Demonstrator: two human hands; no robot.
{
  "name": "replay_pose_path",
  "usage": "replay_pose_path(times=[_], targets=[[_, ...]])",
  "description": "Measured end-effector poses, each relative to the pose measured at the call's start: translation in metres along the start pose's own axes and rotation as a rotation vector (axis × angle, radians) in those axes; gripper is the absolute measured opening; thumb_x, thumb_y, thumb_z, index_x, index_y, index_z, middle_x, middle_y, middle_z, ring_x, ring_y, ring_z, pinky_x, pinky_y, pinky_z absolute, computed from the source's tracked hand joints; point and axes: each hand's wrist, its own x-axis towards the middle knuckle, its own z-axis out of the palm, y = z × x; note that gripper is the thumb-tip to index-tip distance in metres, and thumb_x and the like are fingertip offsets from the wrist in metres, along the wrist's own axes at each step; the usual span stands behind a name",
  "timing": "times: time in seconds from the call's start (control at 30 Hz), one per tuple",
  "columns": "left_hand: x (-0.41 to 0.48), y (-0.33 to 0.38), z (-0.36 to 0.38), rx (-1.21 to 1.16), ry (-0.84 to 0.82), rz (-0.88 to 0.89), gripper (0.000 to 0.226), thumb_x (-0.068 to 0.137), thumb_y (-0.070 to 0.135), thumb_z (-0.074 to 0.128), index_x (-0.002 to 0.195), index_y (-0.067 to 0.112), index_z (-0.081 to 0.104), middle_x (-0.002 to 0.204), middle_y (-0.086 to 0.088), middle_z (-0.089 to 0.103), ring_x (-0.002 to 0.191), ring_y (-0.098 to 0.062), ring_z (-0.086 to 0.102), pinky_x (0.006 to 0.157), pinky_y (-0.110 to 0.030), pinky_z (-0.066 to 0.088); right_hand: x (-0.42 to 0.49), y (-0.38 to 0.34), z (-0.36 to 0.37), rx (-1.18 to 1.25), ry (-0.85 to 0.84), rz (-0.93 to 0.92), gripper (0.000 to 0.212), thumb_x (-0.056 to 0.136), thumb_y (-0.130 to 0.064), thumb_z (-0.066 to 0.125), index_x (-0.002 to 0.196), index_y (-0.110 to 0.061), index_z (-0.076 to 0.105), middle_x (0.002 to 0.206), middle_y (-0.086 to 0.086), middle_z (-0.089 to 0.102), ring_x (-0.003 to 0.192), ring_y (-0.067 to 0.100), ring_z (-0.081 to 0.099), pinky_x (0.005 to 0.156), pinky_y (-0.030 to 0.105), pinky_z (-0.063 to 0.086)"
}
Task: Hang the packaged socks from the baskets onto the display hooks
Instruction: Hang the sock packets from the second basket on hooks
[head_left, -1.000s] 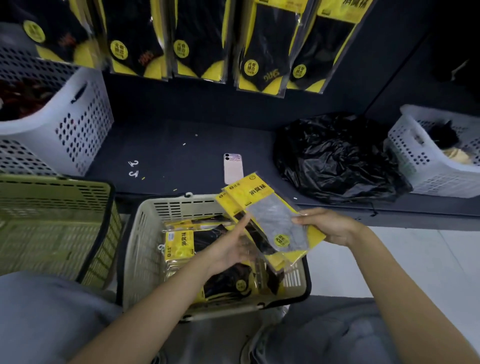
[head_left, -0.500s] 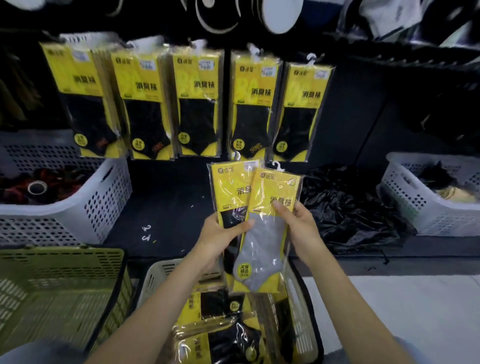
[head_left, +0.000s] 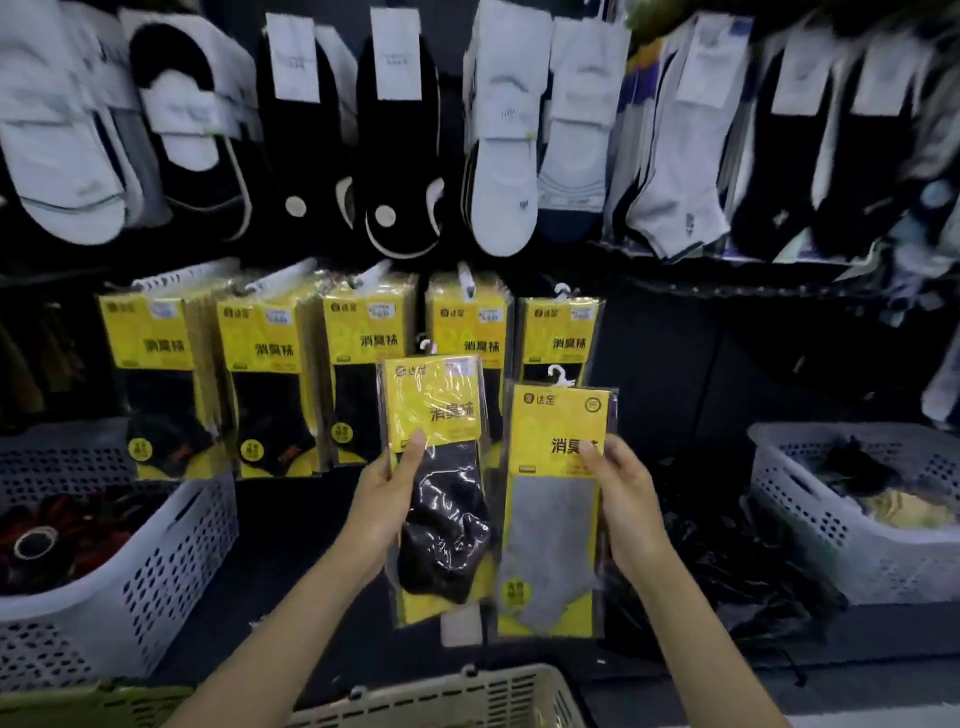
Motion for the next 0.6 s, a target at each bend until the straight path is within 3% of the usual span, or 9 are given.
replay_pose_path(times=[0.07,0.1,0.2,0.3,0.4,0.47,0.6], targets=[[-0.001,0.01,0.008,-0.05,-0.02,0.019,0.036,0.08,0.063,0.048,0.097,0.033,0.058,0.085,0.023,0.069,0.074,0.011,0.061,0.064,-0.003,0.044,-0.002,-0.01,0.001,-0.014,-0.075,-0.046,0.028,0.087,-0.029,0.059,0.108,-0.011,0.062,0.102,0.006,0.073,0.097,0.02,0.069,0.082,0.029,0.056],[-0.002,0.012,0.012,-0.07,-0.043,0.018,0.036,0.078,0.064,0.05,0.096,0.034,0.06,0.086,0.02,0.071,0.075,0.008,0.064,0.058,-0.005,0.045,-0.006,-0.012,0.004,-0.01,-0.109,-0.054,0.029,0.085,-0.03,0.059,0.107,-0.011,0.062,0.101,0.005,0.074,0.095,0.019,0.07,0.078,0.025,0.057],[-0.013,0.013,0.021,-0.087,-0.074,0.063,0.049,0.064,0.063,0.064,0.101,0.032,0.066,0.096,0.016,0.073,0.086,0.001,0.068,0.062,-0.01,0.048,-0.023,-0.004,0.015,-0.016,-0.188,-0.042,0.027,0.082,-0.028,0.061,0.101,-0.008,0.061,0.096,0.005,0.075,0.09,0.018,0.071,0.072,0.021,0.056],[-0.023,0.011,0.016,-0.09,-0.059,0.135,0.045,0.056,0.053,0.073,0.094,0.028,0.071,0.092,0.014,0.074,0.085,-0.002,0.07,0.06,-0.009,0.051,-0.036,-0.003,0.017,-0.056,-0.259,-0.026,0.033,0.077,-0.028,0.066,0.096,-0.002,0.059,0.094,0.006,0.074,0.088,0.016,0.071,0.07,0.02,0.054],[-0.029,0.011,0.001,-0.081,-0.034,0.138,0.04,0.055,0.047,0.076,0.089,0.027,0.071,0.089,0.011,0.075,0.082,-0.006,0.071,0.06,-0.016,0.055,-0.036,-0.024,0.012,-0.137,-0.263,-0.123,0.032,0.073,-0.029,0.069,0.097,-0.01,0.063,0.094,0.001,0.073,0.088,0.014,0.069,0.072,0.02,0.053],[-0.032,0.011,-0.006,-0.065,-0.023,0.139,0.037,0.055,0.043,0.077,0.087,0.025,0.071,0.085,0.011,0.075,0.078,-0.006,0.071,0.056,-0.014,0.053,-0.03,-0.043,0.013,-0.235,-0.278,-0.216,0.025,0.076,-0.03,0.069,0.098,-0.017,0.065,0.095,-0.005,0.071,0.088,0.009,0.066,0.074,0.017,0.052],[-0.039,0.011,-0.017,-0.028,-0.02,0.137,0.041,0.051,0.04,0.08,0.088,0.023,0.071,0.084,0.01,0.075,0.077,-0.007,0.072,0.055,-0.013,0.053,-0.021,-0.074,0.026,-0.475,-0.427,-0.322,0.013,0.088,-0.021,0.065,0.101,-0.025,0.066,0.097,-0.008,0.067,0.088,0.004,0.062,0.073,0.016,0.05]])
